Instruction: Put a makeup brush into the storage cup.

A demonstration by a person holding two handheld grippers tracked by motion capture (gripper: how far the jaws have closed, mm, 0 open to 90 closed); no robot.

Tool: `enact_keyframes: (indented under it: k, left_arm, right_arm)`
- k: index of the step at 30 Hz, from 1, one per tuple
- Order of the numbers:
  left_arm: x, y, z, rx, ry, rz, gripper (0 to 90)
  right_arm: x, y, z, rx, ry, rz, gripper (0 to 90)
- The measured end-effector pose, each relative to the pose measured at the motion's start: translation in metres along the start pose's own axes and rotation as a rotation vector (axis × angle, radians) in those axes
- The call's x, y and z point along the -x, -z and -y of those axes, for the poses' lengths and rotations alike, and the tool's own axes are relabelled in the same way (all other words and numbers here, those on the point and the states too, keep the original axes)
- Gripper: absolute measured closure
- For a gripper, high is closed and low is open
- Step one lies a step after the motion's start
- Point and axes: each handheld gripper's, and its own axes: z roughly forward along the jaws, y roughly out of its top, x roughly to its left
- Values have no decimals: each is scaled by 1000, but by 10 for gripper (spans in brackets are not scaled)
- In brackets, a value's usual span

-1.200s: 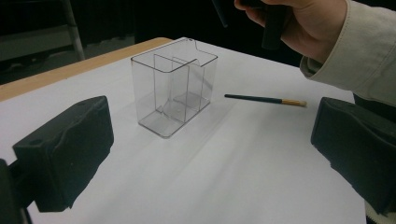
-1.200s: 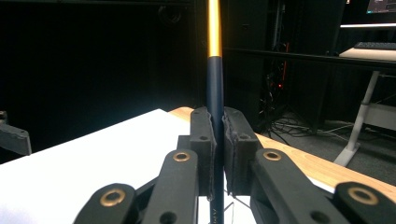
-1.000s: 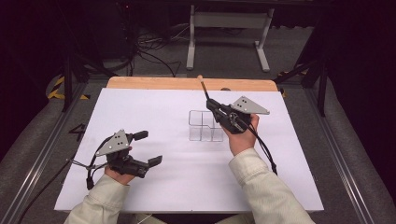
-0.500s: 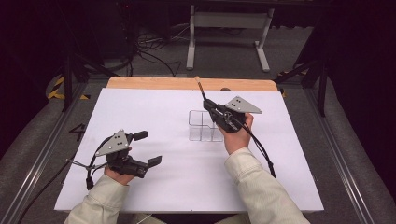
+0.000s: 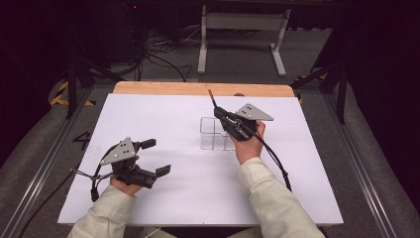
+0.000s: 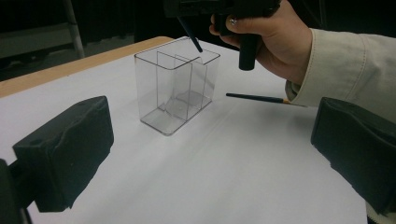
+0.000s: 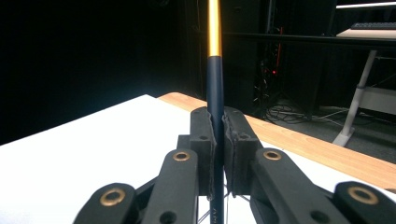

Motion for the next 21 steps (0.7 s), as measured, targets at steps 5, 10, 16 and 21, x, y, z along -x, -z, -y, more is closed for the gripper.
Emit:
enact_keyframes:
  k: [5,10,16,21]
  left_arm:
    - [-1,0,1,3,2,-2,0]
    - [-1,0,1,-2,2,-2,1]
    - [-1,0,1,-3,3,-2,0]
    - [-2,0,1,-3,4,-2,1]
  right_arm:
    - [2,-3,5,-13,-7,9,835]
    - [4,-5,9,-26,-12,15,835]
    - [4,-7,12,-37,-13,19,835]
    - [3,-7,14,-43,-12,19,835]
